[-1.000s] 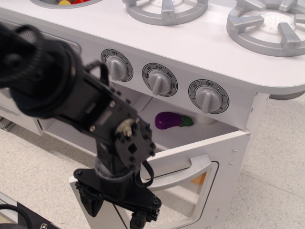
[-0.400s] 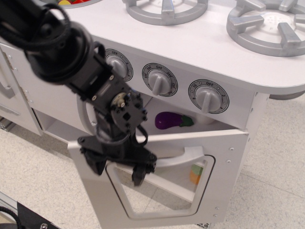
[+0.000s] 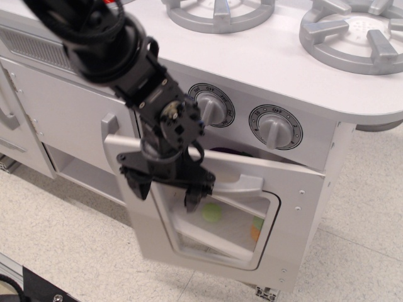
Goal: Close oven
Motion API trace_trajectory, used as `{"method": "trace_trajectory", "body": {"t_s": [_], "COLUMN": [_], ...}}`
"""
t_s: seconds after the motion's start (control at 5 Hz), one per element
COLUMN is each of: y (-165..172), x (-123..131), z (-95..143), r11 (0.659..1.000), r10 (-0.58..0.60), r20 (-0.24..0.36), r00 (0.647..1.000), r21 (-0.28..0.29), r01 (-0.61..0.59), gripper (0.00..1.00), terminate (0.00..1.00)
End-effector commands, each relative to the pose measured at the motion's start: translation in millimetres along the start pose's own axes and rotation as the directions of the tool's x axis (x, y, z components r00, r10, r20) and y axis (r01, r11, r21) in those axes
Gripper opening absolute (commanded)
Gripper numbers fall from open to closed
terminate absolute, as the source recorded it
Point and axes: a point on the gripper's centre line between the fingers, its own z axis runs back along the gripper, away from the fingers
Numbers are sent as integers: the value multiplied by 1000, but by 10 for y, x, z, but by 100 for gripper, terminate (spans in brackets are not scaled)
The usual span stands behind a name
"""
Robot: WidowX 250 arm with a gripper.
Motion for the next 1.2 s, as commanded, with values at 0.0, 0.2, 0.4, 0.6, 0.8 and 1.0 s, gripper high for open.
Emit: {"method": "trace_trajectory", "body": {"t_s": [0.0,0.2,0.4,0.6,0.8,1.0], "y": [6,43,119,181,181,181], "x": [358,315,193,224,224,224], "z": [94,232,464,740,740,740], "r11": [998,997,996,996,996,996], "r10": [66,60,55,79,79,79], "r20": [65,51,72,45,45,45], "r00": [996,997,996,996,996,996], "r21": [-22,-57,-68,-48,-48,-48], "r01": [-64,-57,-50,-77,-77,-77], "gripper": [100,100,100,100,100,100], "terminate": [0,0,0,0,0,100]}}
